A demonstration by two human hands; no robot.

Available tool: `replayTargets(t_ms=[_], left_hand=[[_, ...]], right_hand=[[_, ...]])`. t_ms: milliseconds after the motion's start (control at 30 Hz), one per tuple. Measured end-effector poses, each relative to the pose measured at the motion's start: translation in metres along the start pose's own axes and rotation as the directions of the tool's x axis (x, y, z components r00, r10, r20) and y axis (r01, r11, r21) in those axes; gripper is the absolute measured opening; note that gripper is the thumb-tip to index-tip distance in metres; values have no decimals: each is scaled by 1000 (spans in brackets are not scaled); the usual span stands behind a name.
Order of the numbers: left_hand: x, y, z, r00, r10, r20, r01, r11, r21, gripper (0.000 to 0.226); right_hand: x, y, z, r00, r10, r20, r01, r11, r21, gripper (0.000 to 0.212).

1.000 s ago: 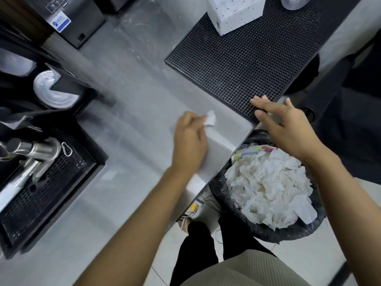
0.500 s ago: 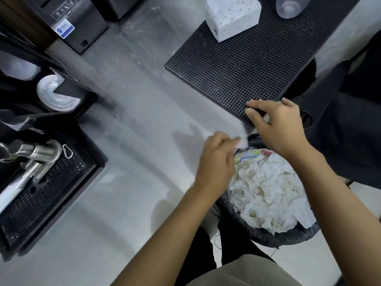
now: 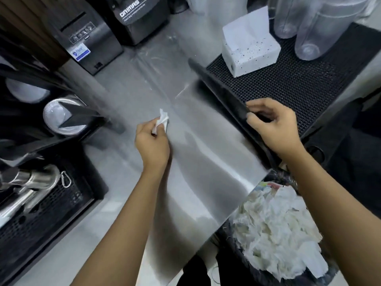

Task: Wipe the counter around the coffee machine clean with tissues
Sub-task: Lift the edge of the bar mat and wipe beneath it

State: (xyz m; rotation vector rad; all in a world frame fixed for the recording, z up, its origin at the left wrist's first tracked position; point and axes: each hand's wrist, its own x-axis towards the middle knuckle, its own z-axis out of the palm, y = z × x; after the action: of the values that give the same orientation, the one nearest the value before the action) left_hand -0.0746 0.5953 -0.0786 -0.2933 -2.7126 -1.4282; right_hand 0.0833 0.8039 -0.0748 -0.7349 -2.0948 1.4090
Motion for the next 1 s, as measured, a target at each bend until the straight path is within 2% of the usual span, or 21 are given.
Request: replayTargets(t_ms=[33,167,233,400,567,700,800,833,867,933,1000], left_hand=[[18,2,7,1000,17,13,-17,999,31,21],[88,8,37,988,98,122,-114,985,129,23],[115,13,52,966,162,200,-192,971,140,26],[151,32,85,848,364,386,-428,899,93,33],[147,29,80,714,516,472,-621,779,87,33],[96,7,46,718,555,420,-636,768,73,31],[64,-1,21,666,542,513,-635,772,9,33],[65,3,17,672,504,543,-601,799,2,31],[73,6,17,726,441,528,-532,846,25,27],[102,7,23,882,283,378,-341,935,97,22],[124,5,31,951,174,256,-219,962,161,19]], right_hand=[[1,0,-1,999,27,-29,-27,999,21,21],[0,0,0,998,46,53,-45,999,-24,22],[-1,0,-1,998,53,46,-53,999,-12,21],[2,-4,-2,998,62,12,-62,998,5,20],[1,-1,-1,993,116,-9,-116,993,30,19],[0,-4,0,993,115,-26,-114,993,36,19],[-1,-6,-1,995,103,-18,-103,995,9,20],[-1,-6,-1,995,102,-19,-102,995,3,20],[-1,-6,-1,994,103,-20,-103,995,3,20],[-2,-7,-1,995,100,-23,-100,995,4,20],[-2,-6,-1,995,91,-30,-91,996,0,19]])
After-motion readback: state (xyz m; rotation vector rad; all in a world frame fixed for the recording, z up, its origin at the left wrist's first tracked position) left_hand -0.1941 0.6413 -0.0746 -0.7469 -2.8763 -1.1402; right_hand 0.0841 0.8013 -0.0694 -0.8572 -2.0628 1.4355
